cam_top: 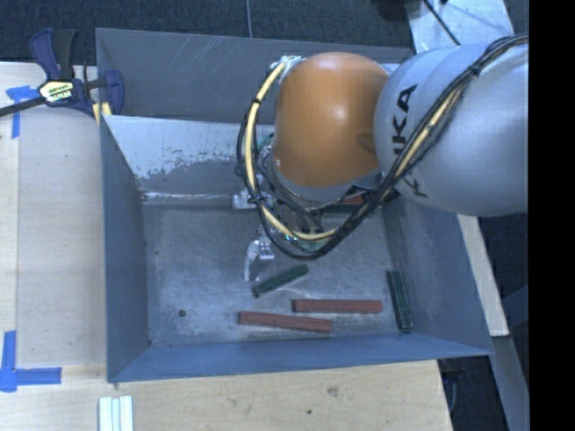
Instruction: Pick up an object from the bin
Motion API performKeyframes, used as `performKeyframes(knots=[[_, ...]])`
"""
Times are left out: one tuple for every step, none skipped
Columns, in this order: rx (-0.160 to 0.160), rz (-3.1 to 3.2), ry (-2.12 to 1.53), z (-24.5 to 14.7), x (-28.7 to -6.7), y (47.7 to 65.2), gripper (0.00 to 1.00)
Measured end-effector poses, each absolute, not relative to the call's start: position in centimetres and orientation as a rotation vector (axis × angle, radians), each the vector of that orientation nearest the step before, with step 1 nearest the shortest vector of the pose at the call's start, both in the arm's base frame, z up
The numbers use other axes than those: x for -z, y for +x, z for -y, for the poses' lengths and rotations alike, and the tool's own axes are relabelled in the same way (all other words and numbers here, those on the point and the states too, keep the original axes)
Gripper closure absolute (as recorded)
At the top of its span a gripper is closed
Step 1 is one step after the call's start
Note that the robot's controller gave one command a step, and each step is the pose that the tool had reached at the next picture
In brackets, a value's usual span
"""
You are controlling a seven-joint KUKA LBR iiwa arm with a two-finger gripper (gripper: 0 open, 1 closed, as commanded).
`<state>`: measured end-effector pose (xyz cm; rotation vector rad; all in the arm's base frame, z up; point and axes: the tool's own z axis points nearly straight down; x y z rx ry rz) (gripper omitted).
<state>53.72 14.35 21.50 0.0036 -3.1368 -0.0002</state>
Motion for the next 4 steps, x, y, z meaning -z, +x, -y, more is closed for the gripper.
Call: performKeyframes(knots=[[0.002, 3.144, 0.0, -14.3, -21.8, 53.9, 0.0], [0.004, 3.151, 0.031, -12.4, -17.5, 54.0, 0.0], [0.001, 3.137, 0.271, -8.9, -10.6, 55.9, 0.0], [0.01, 3.133, 0.275, -7.0, -9.0, 55.9, 0.0]])
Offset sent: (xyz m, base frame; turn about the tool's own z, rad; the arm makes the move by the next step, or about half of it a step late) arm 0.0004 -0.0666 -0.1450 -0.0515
